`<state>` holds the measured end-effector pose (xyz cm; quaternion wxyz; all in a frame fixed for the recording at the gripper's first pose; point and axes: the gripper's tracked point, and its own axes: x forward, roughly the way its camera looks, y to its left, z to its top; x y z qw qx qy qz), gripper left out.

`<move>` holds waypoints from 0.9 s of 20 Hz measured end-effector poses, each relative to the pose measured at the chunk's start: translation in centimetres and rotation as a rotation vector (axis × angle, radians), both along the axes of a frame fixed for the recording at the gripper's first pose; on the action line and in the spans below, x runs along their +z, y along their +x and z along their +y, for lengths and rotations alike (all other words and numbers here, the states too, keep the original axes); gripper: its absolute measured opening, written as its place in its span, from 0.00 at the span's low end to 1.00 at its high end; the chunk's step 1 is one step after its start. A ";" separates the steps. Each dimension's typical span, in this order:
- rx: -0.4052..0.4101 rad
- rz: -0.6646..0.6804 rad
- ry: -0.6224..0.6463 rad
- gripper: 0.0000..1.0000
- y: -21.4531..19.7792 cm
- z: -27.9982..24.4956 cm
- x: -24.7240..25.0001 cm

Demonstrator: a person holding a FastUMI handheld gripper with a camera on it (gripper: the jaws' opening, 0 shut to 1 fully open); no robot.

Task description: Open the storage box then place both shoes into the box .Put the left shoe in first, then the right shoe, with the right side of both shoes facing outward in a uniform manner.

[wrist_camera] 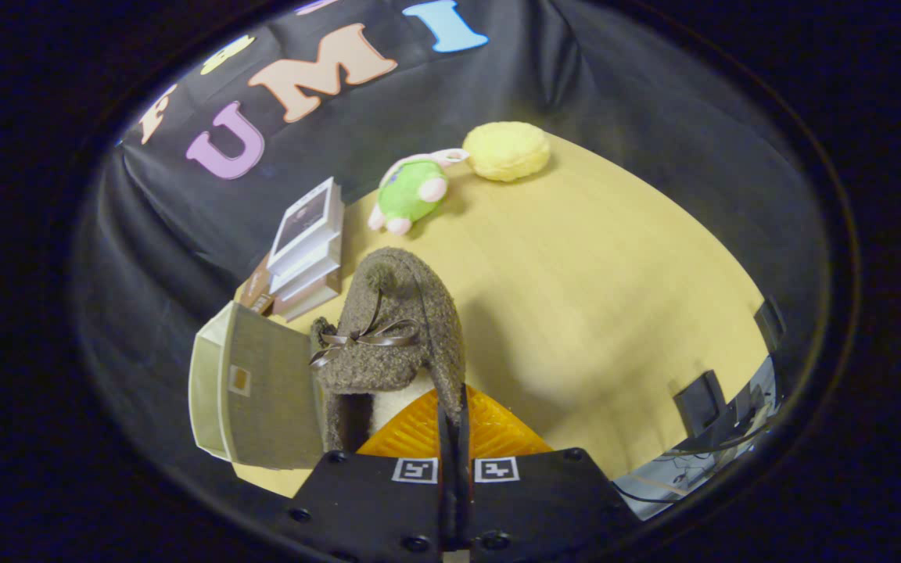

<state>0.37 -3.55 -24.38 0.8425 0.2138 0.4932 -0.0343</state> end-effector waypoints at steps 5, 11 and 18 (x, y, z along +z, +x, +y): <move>0.045 -0.043 0.033 0.04 1.0 7.5 3.4; 0.106 -0.087 0.072 0.03 2.3 15.5 7.1; 0.168 -0.117 0.129 0.03 4.0 25.5 8.4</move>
